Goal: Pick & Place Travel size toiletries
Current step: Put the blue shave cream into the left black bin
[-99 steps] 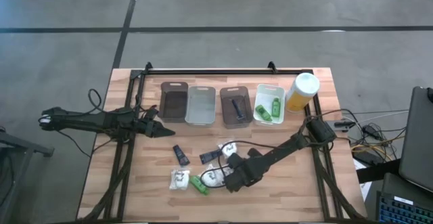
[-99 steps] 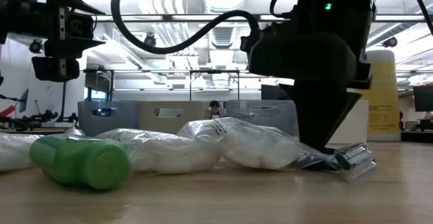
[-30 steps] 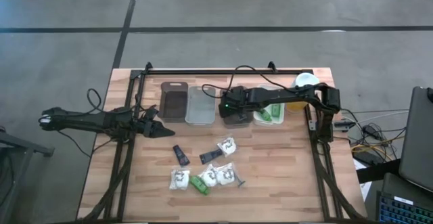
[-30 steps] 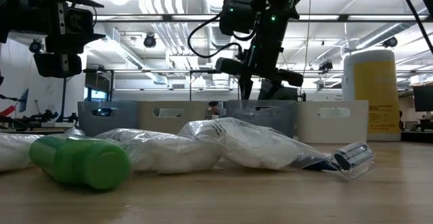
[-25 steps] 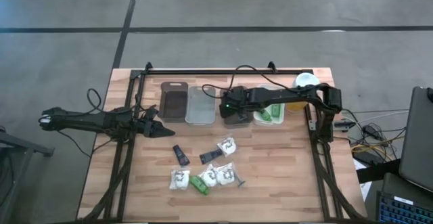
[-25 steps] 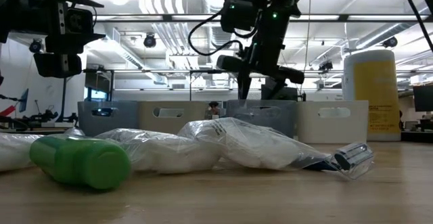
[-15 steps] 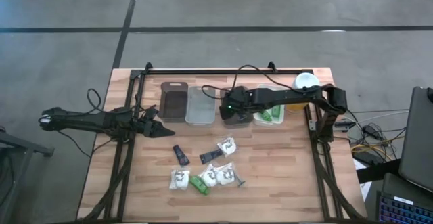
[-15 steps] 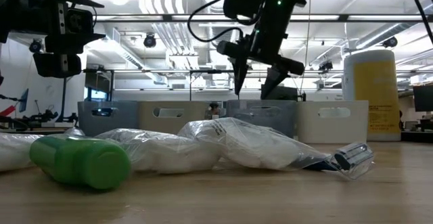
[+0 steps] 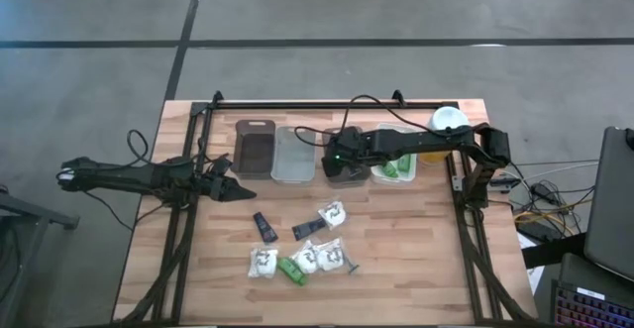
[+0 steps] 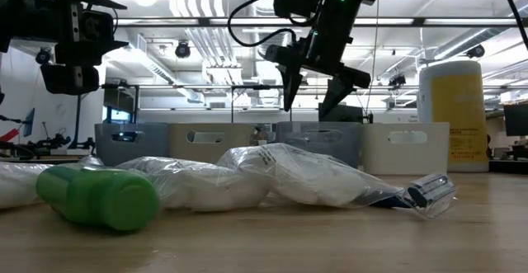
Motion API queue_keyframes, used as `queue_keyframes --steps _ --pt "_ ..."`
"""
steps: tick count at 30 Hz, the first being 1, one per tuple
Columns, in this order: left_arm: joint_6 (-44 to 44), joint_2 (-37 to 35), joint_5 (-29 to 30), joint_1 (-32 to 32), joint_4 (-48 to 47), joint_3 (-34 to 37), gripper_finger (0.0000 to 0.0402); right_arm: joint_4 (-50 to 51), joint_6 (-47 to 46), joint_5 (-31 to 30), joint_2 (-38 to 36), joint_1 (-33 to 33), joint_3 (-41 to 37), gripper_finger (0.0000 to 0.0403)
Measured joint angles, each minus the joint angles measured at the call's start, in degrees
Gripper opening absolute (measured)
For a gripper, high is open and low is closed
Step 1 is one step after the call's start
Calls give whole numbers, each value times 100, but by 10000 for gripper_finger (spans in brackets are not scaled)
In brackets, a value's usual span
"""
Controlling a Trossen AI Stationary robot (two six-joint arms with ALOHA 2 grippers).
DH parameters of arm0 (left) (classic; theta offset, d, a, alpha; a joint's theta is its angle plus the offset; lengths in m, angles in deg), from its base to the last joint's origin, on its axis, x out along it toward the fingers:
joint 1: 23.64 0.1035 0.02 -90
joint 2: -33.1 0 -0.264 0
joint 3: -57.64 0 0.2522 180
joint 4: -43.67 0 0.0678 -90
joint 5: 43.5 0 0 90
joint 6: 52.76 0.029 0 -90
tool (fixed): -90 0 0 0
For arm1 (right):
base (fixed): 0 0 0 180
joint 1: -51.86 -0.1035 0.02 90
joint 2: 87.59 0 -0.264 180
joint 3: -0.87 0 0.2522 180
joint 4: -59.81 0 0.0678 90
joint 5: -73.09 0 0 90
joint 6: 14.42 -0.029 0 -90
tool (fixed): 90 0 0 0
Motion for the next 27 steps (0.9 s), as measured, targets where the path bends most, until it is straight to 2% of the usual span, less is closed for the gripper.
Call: queue_keyframes --steps 14,17,23,27 --pt "74 2 22 -2 0 0 209 2 100 -281 -209 -373 0 364" --pt "74 2 22 -42 0 0 209 -26 118 -254 -321 -727 0 364" --pt "285 80 21 -180 -4 0 209 -164 501 321 -300 -1700 0 364" --pt "612 203 18 -197 -40 0 209 130 -338 439 -273 -2224 -13 364"
